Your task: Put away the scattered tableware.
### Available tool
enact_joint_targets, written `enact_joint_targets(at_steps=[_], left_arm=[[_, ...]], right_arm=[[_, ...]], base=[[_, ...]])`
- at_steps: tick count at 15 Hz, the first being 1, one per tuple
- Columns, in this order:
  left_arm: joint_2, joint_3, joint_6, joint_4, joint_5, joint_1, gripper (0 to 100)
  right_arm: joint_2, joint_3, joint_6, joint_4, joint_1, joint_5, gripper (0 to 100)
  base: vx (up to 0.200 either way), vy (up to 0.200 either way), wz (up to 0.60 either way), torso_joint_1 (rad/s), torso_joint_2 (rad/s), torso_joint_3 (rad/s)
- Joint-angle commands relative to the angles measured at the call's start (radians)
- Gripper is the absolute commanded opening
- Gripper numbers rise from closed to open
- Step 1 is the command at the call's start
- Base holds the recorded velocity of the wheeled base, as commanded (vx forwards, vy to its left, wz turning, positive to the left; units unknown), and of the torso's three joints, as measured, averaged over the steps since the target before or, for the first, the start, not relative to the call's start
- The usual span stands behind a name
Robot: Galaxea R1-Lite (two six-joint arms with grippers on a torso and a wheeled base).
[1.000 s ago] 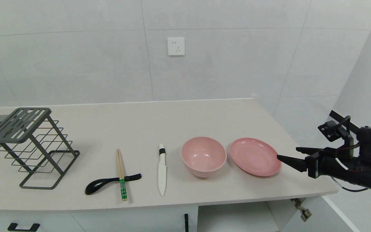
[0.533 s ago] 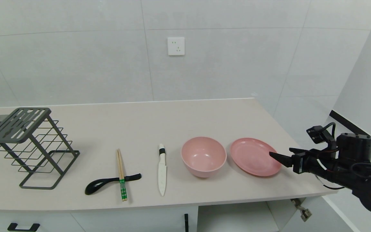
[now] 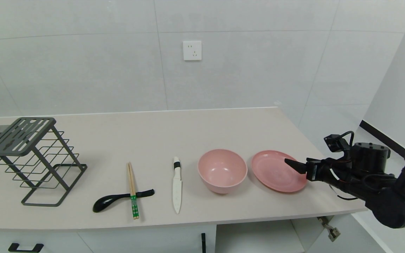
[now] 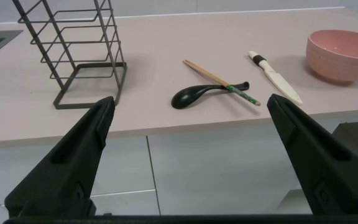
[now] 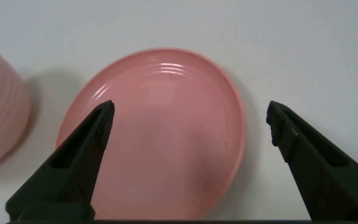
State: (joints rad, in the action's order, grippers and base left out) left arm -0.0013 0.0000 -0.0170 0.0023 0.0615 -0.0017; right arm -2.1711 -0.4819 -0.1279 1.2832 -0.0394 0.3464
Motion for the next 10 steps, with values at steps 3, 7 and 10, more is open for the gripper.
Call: enact_joint_targets(at_steps=[3, 7, 10], left_arm=[[0.001, 0.000, 0.000, -0.001, 0.000, 0.000, 100], [0.001, 0.000, 0.000, -0.001, 0.000, 0.000, 100], [0.001, 0.000, 0.000, -0.001, 0.000, 0.000, 100]], right_arm=[[-0.090, -0.027, 0.014, 0.015, -0.001, -0.017, 100], [-0.139, -0.050, 0.024, 0.016, -0.024, -0.049, 100], [-0.150, -0.044, 0.024, 0.016, -0.076, -0.052, 100]], base=[[0.000, 0.000, 0.00, 0.000, 0.00, 0.000], [0.000, 0.000, 0.00, 0.000, 0.00, 0.000], [0.000, 0.000, 0.00, 0.000, 0.00, 0.000]])
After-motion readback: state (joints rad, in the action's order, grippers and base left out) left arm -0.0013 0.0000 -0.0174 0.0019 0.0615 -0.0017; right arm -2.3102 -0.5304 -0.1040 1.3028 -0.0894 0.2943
